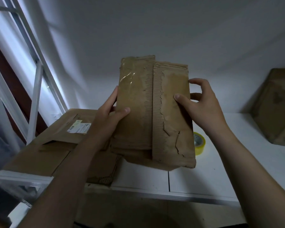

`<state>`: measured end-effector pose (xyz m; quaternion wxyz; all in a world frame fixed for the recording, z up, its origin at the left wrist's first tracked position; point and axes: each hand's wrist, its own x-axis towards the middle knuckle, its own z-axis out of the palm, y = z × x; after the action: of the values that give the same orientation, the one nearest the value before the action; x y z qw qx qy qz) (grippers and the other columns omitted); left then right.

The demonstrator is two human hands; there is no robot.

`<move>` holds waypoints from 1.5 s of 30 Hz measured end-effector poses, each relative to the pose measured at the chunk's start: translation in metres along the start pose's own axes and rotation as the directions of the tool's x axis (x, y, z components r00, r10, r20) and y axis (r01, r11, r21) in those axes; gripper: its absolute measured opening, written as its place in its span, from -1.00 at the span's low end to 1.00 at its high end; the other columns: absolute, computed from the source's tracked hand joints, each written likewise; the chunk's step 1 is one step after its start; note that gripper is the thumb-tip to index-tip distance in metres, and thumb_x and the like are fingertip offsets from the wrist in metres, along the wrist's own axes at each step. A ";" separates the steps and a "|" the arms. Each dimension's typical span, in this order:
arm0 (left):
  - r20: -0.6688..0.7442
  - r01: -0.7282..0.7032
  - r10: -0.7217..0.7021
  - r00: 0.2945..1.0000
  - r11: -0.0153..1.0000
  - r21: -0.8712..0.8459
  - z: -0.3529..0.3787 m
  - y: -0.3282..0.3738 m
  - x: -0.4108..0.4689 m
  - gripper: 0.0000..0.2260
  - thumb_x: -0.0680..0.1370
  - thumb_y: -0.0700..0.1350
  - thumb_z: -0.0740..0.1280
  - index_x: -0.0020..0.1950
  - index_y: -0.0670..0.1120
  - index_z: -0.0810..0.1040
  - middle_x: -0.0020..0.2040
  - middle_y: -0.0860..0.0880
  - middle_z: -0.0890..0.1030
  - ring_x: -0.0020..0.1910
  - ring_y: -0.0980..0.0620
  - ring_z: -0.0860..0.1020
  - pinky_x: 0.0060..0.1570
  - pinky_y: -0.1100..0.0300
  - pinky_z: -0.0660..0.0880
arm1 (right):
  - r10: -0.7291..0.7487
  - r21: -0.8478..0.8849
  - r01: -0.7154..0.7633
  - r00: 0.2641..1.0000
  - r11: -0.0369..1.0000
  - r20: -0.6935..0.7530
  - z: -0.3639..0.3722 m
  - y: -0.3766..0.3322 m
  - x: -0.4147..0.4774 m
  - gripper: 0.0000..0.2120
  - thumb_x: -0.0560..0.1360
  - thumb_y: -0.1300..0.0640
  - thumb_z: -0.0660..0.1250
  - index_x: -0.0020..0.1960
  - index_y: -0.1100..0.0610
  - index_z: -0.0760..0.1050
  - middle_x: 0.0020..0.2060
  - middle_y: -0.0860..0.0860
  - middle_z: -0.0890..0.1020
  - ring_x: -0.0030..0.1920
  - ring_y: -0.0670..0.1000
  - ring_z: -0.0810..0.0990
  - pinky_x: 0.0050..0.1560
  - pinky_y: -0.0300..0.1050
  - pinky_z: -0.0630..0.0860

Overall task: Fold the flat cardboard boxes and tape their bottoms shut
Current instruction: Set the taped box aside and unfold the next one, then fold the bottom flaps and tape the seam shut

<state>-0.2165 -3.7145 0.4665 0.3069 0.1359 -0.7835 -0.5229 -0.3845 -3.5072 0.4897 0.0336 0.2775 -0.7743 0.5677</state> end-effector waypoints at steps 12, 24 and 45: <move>0.144 0.316 -0.363 0.920 0.909 0.271 -0.004 0.027 0.024 -0.17 0.53 -0.08 0.48 0.62 0.25 0.02 0.31 0.18 0.35 0.11 0.13 0.50 0.08 0.17 0.52 | 0.234 -0.056 -0.227 0.932 0.972 0.278 0.049 0.050 0.002 -0.41 0.50 -0.15 0.34 0.50 -0.07 0.38 0.04 -0.01 0.70 0.02 0.09 0.69 0.10 0.18 0.63; -0.027 0.471 -0.483 0.875 0.838 0.276 -0.025 -0.017 0.005 -0.38 0.59 0.07 0.38 0.60 0.14 0.20 0.43 0.00 0.47 0.27 -0.04 0.52 0.25 0.00 0.52 | 0.279 -0.129 -0.250 0.777 0.960 0.564 0.086 0.045 -0.026 -0.53 0.54 -0.06 0.41 0.39 -0.11 0.33 0.17 0.00 0.47 0.01 0.07 0.61 -0.16 0.16 0.69; -0.052 0.405 -0.410 0.911 0.861 0.308 0.033 -0.033 -0.008 -0.36 0.49 -0.08 0.53 0.44 -0.07 0.25 0.27 -0.03 0.49 0.19 -0.03 0.55 -0.06 0.20 0.59 | 0.258 -0.671 0.218 0.805 0.709 0.535 0.042 0.024 -0.051 0.02 0.30 -0.62 0.21 0.59 -0.15 0.00 0.63 -0.07 -0.08 0.56 0.42 -0.15 0.34 0.57 0.06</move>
<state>-0.2344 -3.6994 0.4253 0.1584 0.3411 -0.8120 -0.4464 -0.3416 -3.5201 0.4360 -0.1131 0.3971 -0.9039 0.1123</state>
